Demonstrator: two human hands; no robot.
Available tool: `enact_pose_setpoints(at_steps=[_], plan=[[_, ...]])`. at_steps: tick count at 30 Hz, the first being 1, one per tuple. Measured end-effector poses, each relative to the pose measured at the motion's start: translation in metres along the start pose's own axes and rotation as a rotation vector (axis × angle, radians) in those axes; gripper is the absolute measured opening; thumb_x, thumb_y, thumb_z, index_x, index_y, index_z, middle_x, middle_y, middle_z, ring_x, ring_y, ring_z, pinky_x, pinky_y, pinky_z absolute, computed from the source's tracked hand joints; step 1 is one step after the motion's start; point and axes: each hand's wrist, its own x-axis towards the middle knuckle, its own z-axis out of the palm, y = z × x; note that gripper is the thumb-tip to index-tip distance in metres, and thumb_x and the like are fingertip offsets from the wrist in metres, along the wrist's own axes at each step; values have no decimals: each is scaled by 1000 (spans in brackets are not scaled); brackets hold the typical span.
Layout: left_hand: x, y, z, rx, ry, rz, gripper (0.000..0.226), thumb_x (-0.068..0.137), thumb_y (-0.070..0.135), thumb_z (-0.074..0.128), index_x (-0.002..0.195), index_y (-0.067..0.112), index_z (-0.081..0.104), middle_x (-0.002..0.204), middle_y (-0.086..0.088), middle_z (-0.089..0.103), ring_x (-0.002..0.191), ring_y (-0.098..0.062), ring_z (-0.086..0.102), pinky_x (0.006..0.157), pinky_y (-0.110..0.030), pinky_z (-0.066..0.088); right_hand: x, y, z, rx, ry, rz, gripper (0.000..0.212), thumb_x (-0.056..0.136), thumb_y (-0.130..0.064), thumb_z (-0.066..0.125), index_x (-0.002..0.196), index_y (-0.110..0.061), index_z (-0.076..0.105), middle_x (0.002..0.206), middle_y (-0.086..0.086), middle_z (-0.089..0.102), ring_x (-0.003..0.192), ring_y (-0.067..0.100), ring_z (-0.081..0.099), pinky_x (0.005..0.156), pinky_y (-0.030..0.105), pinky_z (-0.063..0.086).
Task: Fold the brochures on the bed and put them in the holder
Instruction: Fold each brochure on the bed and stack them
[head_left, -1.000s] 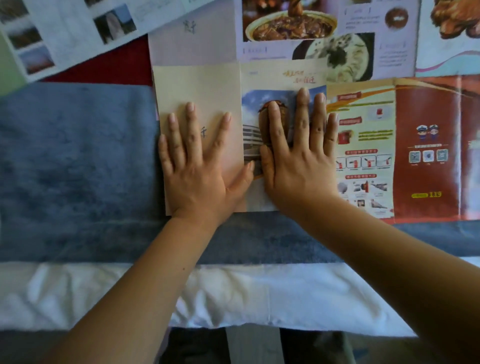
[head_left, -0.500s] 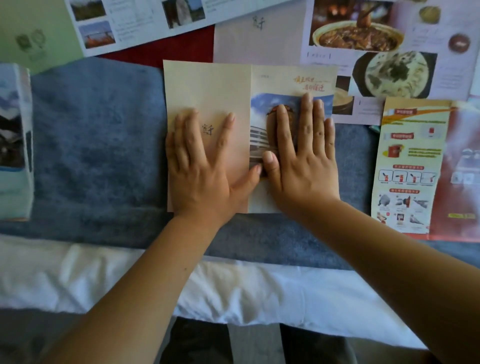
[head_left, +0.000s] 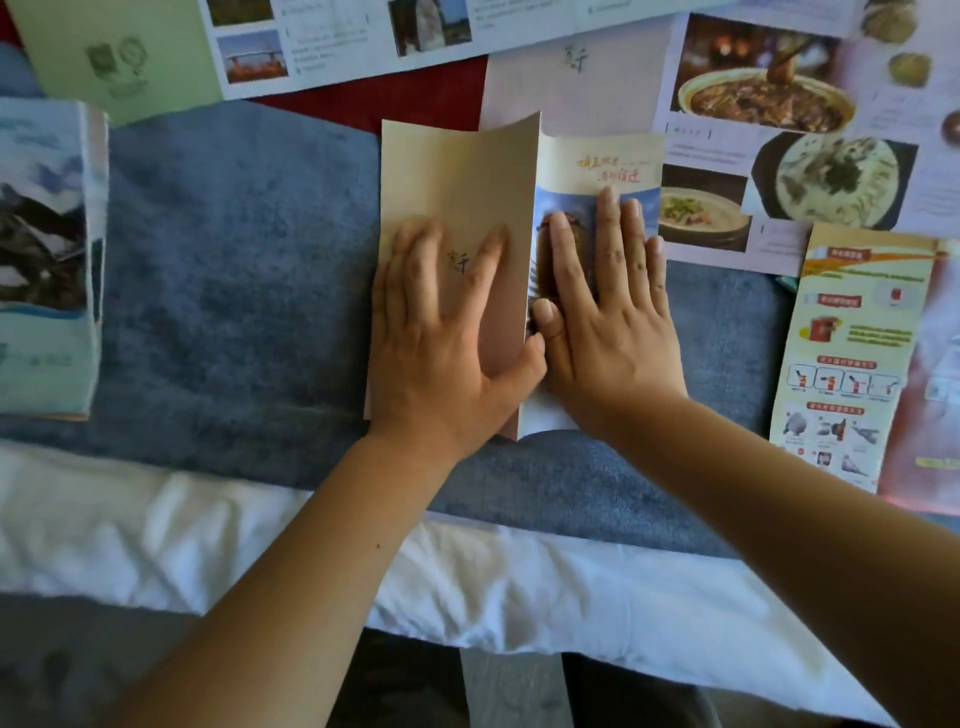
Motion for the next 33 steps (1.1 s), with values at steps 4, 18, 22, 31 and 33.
enact_pose_setpoints(at_steps=[4, 18, 22, 31, 33], plan=[[-5, -6, -20, -136, -39, 21, 58, 100, 39, 48, 151, 11, 49, 157, -21, 41, 150, -37, 33, 122, -49, 30, 6, -21, -4, 30, -40, -48, 65, 110, -49, 17, 166, -17, 6, 172, 18, -4, 159, 34, -9, 129, 48, -5], [-30, -58, -86, 11, 29, -287, 78, 94, 1, 56, 163, 21, 26, 140, -15, 50, 95, -38, 66, 61, -43, 51, 34, -118, -2, 62, -31, -158, 66, 110, -52, 21, 166, -26, -2, 172, 14, -11, 158, 35, -14, 128, 55, -6], [-31, -83, -91, 86, 49, -305, 74, 93, -1, 59, 159, 20, 37, 143, -19, 48, 104, -38, 63, 69, -46, 54, 50, -144, 14, 49, -20, -185, 66, 110, -54, 21, 166, -26, 2, 173, 15, -7, 159, 36, -11, 127, 55, -8], [-32, -126, -63, 252, 25, -238, 53, 106, 30, 43, 159, 29, 37, 165, -16, 31, 132, -37, 47, 99, -44, 37, 61, -154, 55, -102, 49, -164, 66, 109, -55, 20, 167, -25, 10, 172, 17, 2, 160, 35, 0, 128, 53, -2], [-36, -126, -54, 252, 18, -233, 57, 106, 41, 37, 161, 26, 33, 168, -16, 25, 138, -38, 42, 105, -46, 32, 61, -154, 56, -99, 65, -166, 65, 109, -55, 21, 166, -25, 11, 172, 17, 4, 160, 34, 2, 129, 51, -1]])
